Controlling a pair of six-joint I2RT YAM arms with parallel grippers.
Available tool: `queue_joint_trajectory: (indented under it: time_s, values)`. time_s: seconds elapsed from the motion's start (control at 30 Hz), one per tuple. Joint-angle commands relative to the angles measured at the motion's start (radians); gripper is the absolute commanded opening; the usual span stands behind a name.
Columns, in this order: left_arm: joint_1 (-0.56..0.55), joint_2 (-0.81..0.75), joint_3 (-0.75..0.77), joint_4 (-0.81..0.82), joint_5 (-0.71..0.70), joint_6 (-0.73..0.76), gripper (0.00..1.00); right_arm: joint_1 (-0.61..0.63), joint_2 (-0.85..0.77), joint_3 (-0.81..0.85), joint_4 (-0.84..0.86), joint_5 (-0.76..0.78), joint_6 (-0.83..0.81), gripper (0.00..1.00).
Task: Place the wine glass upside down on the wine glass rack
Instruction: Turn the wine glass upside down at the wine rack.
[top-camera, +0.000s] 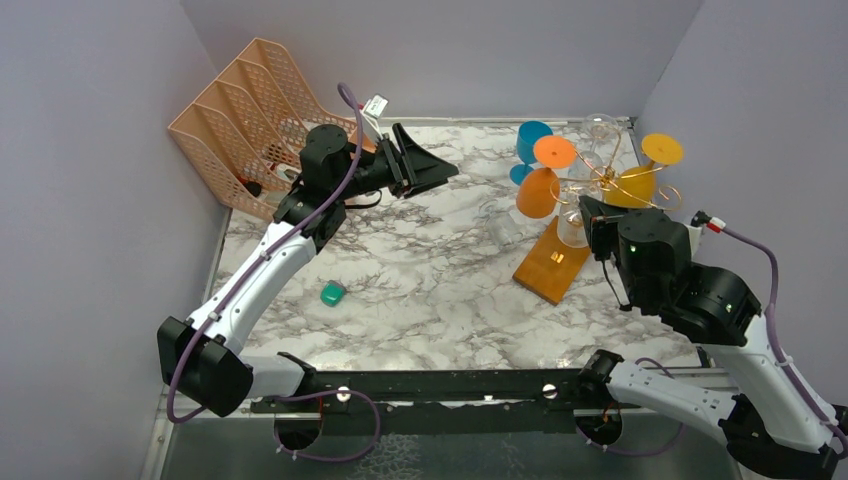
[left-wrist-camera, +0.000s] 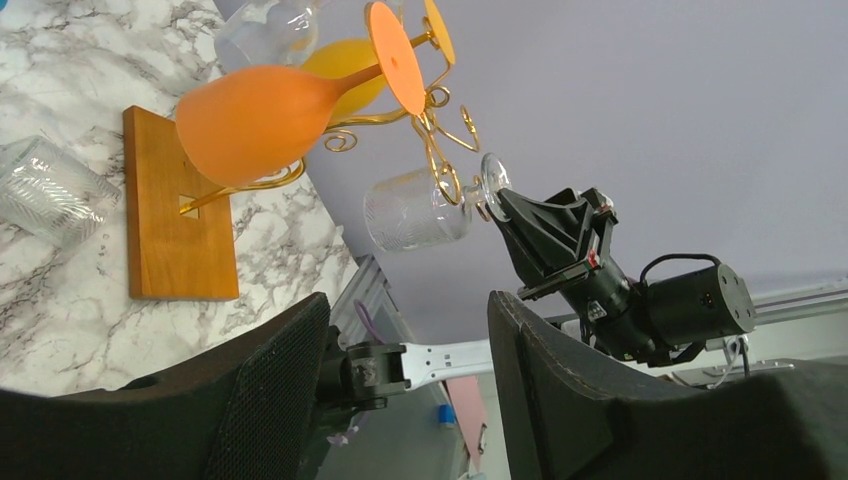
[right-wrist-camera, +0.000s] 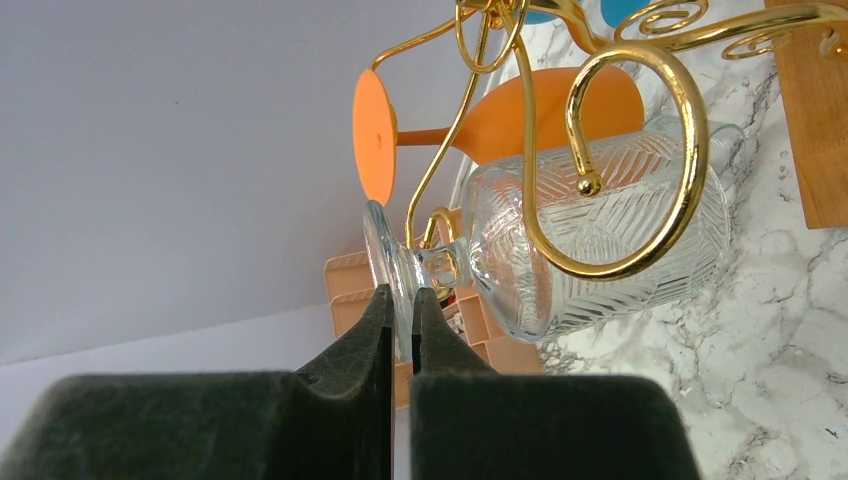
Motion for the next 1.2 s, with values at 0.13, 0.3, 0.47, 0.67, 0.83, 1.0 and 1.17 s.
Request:
queue_joint_trajectory:
  time_s: [0.13, 0.3, 0.47, 0.67, 0.83, 1.0, 1.17]
  values:
    - [-0.005, -0.008, 0.013, 0.083, 0.002, -0.018, 0.61, 0.002, 0.000, 0.014, 0.103, -0.024, -0.049, 0.01]
    - [-0.051, 0.009, 0.032, 0.100, -0.008, -0.012, 0.59, 0.002, -0.058, -0.043, 0.192, -0.184, -0.245, 0.01]
    - [-0.144, 0.043, 0.045, 0.119, -0.021, -0.006, 0.58, 0.002, -0.074, -0.056, 0.190, -0.294, -0.309, 0.01]
    - [-0.209, 0.095, 0.072, 0.179, 0.000, -0.018, 0.58, 0.002, -0.077, -0.079, 0.267, -0.419, -0.392, 0.01]
    - [-0.231, 0.115, 0.076, 0.222, 0.033, -0.045, 0.57, 0.002, -0.045, -0.062, 0.302, -0.508, -0.450, 0.01]
    - [-0.238, 0.134, 0.080, 0.222, 0.057, -0.053, 0.56, 0.002, -0.044, -0.088, 0.386, -0.558, -0.467, 0.01]
    - [-0.245, 0.156, 0.101, 0.224, 0.084, -0.057, 0.50, 0.002, -0.029, -0.083, 0.415, -0.581, -0.484, 0.01]
